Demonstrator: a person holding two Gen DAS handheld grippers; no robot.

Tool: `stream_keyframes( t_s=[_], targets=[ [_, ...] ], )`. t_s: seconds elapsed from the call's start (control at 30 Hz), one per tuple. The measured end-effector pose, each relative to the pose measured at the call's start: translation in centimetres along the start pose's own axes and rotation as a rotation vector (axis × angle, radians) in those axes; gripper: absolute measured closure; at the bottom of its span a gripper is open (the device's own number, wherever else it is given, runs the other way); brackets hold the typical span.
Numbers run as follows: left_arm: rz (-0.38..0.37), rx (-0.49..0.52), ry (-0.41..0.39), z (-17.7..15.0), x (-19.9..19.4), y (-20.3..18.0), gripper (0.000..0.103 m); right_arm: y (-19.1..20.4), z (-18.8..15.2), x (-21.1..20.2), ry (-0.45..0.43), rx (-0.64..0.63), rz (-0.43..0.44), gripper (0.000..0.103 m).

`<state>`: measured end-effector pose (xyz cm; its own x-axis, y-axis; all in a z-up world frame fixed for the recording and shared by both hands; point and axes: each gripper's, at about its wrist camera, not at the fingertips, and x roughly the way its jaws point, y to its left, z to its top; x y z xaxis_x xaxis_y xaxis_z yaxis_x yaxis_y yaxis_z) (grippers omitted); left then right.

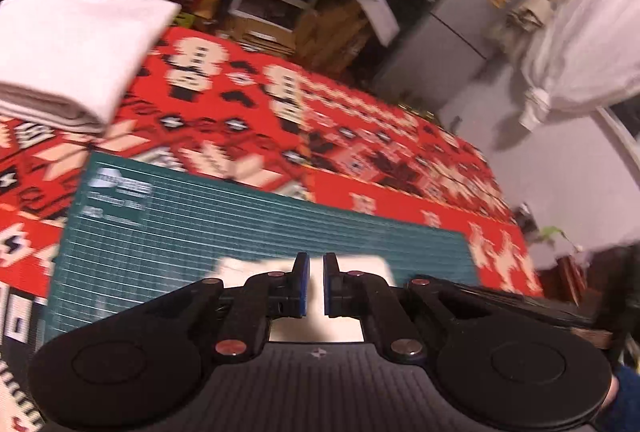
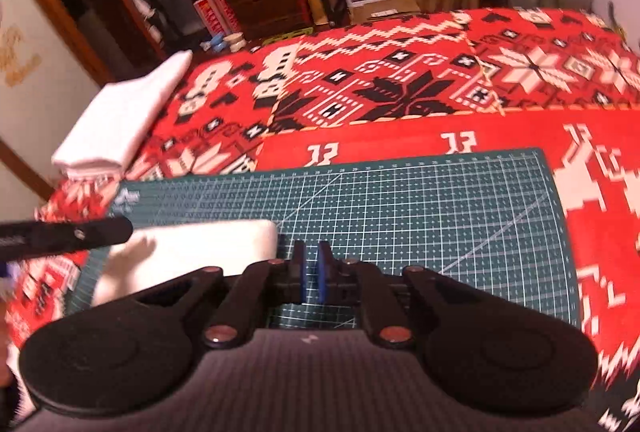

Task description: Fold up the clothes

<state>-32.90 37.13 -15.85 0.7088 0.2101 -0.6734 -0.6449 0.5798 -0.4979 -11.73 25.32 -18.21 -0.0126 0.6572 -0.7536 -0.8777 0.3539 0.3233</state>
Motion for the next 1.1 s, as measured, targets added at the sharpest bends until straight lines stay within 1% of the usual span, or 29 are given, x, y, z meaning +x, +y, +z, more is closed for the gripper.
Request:
stream_keyframes(
  t_s=[0.1, 0.2, 0.27, 0.4, 0.53, 0.63, 0.7, 0.8, 0.93, 1.1],
  targets=[
    [-0.073, -0.036, 0.076, -1.0, 1.5, -0.8, 0.098, 0.4, 0.0, 1.0, 0.045, -0.015, 0.023, 0.097],
    [-0.088, -0.052, 0.118, -2.2, 2.6, -1.6, 0.098, 1.5, 0.4, 1.3, 0.104, -0.078, 0.017, 0.096],
    [-0.091, -0.062, 0.118, -2.6, 2.7, -1.7, 0.098, 2.4, 0.3, 1.2, 0.144, -0.133, 0.009, 0.096],
    [-0.102, -0.103, 0.108, -2.9, 2.7, -1.2, 0.098, 3.9, -1.0, 0.3, 0.228, -0.243, -0.004, 0.098],
    [-0.104, -0.111, 0.104, -3.4, 2.4, -1.2, 0.098, 4.2, -2.6, -1.1, 0.293, -0.27, 0.014, 0.098],
    [-0.109, -0.107, 0.108, -4.0, 2.0, -1.3, 0.098, 4.2, -2.7, -1.5, 0.285, -0.256, -0.002, 0.096],
    [-0.109, -0.106, 0.112, -4.5, 1.8, -1.4, 0.098, 4.0, -1.8, -1.3, 0.255, -0.206, -0.022, 0.096],
    [-0.11, -0.104, 0.118, -5.2, 1.3, -1.5, 0.098, 4.1, -0.6, -0.9, 0.235, -0.159, -0.043, 0.096],
    [-0.108, -0.092, 0.118, -6.3, 0.8, -1.7, 0.098, 4.6, -2.1, -1.6, 0.274, -0.176, -0.058, 0.097],
    [-0.108, -0.072, 0.114, -6.9, 0.4, -2.0, 0.098, 4.8, -5.8, -3.8, 0.308, -0.165, -0.05, 0.097]
  ],
)
